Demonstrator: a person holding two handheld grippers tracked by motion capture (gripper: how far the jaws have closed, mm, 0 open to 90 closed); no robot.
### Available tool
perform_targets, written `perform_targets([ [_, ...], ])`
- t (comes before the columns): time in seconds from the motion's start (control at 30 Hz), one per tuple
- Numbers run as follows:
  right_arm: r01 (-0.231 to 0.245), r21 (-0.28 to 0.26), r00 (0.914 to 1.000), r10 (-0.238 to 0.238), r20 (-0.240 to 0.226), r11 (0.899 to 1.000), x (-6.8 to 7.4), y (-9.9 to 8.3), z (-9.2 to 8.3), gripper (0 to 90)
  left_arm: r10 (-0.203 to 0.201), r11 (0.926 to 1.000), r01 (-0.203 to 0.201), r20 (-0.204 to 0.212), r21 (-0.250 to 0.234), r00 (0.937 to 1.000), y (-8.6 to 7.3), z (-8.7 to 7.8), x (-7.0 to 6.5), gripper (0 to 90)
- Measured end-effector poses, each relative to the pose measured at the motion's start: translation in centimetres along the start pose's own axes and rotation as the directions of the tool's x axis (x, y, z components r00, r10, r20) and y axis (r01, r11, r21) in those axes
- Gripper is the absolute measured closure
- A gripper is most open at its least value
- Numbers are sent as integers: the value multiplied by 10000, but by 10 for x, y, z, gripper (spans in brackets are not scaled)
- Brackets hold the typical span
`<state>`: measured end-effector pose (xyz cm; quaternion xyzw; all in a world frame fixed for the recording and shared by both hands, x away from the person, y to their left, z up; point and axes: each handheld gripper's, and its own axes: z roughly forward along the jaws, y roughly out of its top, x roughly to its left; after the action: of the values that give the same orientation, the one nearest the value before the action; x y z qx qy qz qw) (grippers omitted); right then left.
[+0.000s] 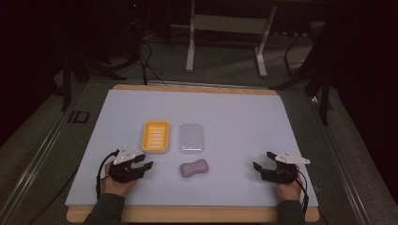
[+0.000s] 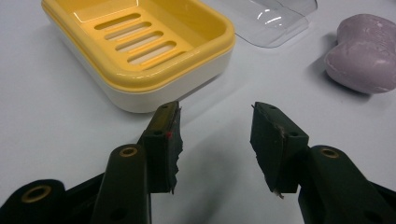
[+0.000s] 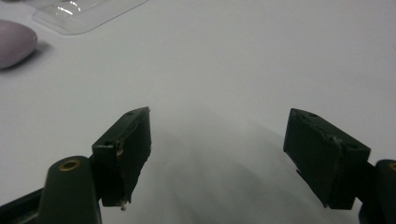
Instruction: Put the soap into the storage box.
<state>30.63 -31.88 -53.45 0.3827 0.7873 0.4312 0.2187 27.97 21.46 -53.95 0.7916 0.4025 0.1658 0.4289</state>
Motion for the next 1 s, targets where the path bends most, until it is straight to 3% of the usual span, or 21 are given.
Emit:
perform_targets([
  [1.0,220,50,9998,-220,-2,9997,2,0,0,228,130,9997,-134,204,180,9997,5,-1,2,539],
])
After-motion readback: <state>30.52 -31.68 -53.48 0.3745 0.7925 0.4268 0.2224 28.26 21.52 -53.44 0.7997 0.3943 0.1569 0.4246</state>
